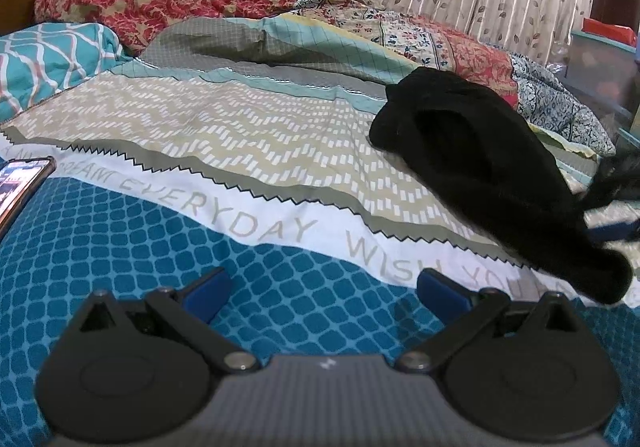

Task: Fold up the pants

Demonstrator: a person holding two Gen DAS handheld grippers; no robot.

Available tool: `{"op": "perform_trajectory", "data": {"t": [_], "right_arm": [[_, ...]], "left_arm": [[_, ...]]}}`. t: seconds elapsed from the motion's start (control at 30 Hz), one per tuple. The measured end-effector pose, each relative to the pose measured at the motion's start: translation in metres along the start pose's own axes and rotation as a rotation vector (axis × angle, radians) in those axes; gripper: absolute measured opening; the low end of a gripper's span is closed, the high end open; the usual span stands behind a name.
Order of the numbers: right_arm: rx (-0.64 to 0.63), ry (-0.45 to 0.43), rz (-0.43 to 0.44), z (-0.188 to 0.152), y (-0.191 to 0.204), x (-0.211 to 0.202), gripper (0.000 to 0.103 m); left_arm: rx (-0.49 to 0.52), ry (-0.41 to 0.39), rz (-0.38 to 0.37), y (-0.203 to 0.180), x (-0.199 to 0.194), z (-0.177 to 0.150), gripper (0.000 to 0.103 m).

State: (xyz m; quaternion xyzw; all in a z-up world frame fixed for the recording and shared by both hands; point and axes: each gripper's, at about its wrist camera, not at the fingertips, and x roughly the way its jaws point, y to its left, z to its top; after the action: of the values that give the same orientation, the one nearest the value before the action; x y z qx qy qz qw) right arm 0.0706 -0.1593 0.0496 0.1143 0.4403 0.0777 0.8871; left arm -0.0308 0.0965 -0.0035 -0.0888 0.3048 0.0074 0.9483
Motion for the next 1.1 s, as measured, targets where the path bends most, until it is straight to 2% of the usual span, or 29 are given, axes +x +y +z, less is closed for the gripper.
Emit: {"op": "perform_trajectory", "data": {"t": [0.1, 0.13, 0.17, 0.2, 0.23, 0.27, 0.37, 0.5, 0.63, 0.77, 0.83, 0.9, 1.0, 1.07, 1.1], "right_arm": [[-0.017, 0.035, -0.036, -0.007, 0.002, 0.016, 0.068], [-0.044, 0.021, -0.062, -0.009, 0.006, 0.016, 0.059], [-0.081, 0.008, -0.092, -0.011, 0.012, 0.014, 0.043], [-0.103, -0.004, -0.097, -0.011, 0.015, 0.011, 0.035], [-0.118, -0.024, -0.090, -0.012, 0.018, 0.006, 0.020], [-0.134, -0.044, -0.097, -0.011, 0.021, 0.001, 0.016], [-0.187, -0.127, -0.131, -0.012, 0.025, -0.019, 0.013], [-0.149, -0.203, -0.190, -0.005, 0.003, -0.043, 0.013], [-0.127, -0.213, -0.269, -0.007, -0.027, -0.063, 0.011], [-0.022, -0.153, -0.359, -0.018, -0.066, -0.057, 0.011], [0.048, -0.095, -0.336, -0.025, -0.083, -0.050, 0.011], [0.055, -0.079, -0.335, -0.029, -0.083, -0.045, 0.012], [0.054, -0.088, -0.317, -0.024, -0.075, -0.047, 0.020], [0.063, -0.135, -0.261, -0.023, -0.068, -0.058, 0.050], [0.059, -0.173, -0.233, -0.021, -0.064, -0.063, 0.056]], "left_arm": [[-0.005, -0.001, -0.007, 0.002, 0.000, 0.000, 0.103], [-0.007, -0.001, -0.008, 0.002, 0.000, 0.000, 0.103], [-0.008, -0.002, -0.010, 0.002, 0.000, 0.000, 0.103], [-0.010, -0.003, -0.011, 0.003, 0.000, 0.000, 0.103], [-0.013, -0.004, -0.013, 0.003, 0.000, 0.000, 0.103], [-0.014, -0.005, -0.013, 0.003, 0.001, 0.000, 0.103], [-0.016, -0.006, -0.014, 0.004, 0.001, 0.000, 0.103], [-0.016, -0.007, -0.016, 0.004, 0.001, 0.000, 0.103], [-0.015, -0.007, -0.018, 0.005, 0.001, 0.000, 0.103], [-0.007, -0.006, -0.010, 0.004, 0.002, 0.000, 0.103], [0.002, -0.004, -0.005, 0.003, 0.002, -0.001, 0.103], [0.004, -0.003, -0.004, 0.003, 0.002, -0.001, 0.103], [0.004, -0.004, -0.004, 0.003, 0.002, -0.001, 0.103], [0.003, -0.004, -0.004, 0.002, 0.002, -0.001, 0.103], [0.003, -0.004, -0.003, 0.002, 0.002, -0.001, 0.103]]}}
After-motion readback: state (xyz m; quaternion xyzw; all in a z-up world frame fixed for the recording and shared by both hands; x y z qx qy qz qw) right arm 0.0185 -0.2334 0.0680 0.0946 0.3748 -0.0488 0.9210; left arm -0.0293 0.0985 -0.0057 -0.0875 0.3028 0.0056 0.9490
